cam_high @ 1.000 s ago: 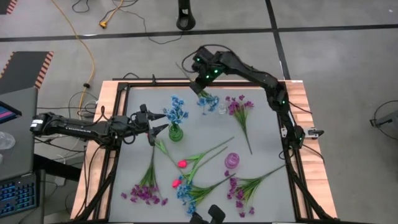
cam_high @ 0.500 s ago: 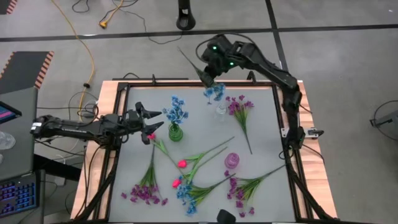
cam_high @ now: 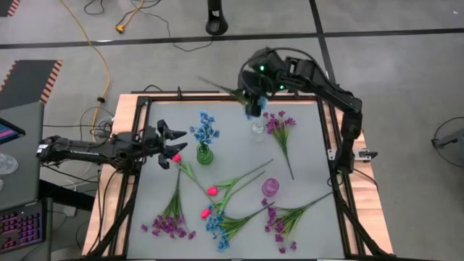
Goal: Sort flowers into vase by color
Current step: Put the top blue flowers into the green flower vase
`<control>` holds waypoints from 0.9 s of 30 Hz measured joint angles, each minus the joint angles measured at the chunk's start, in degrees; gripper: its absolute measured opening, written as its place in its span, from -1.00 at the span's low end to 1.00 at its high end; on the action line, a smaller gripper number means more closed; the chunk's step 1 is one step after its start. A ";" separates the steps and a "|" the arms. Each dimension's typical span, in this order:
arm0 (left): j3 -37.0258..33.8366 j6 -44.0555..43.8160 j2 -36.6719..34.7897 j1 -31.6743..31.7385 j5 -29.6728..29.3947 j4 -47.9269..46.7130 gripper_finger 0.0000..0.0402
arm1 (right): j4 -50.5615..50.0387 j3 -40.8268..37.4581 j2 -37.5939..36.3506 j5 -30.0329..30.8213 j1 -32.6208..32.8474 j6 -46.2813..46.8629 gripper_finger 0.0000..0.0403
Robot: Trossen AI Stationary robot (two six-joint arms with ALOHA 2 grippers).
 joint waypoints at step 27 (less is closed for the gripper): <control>3.77 -22.66 -2.53 0.02 7.09 10.15 0.06 | 2.94 0.00 0.15 21.90 24.47 -41.24 -0.83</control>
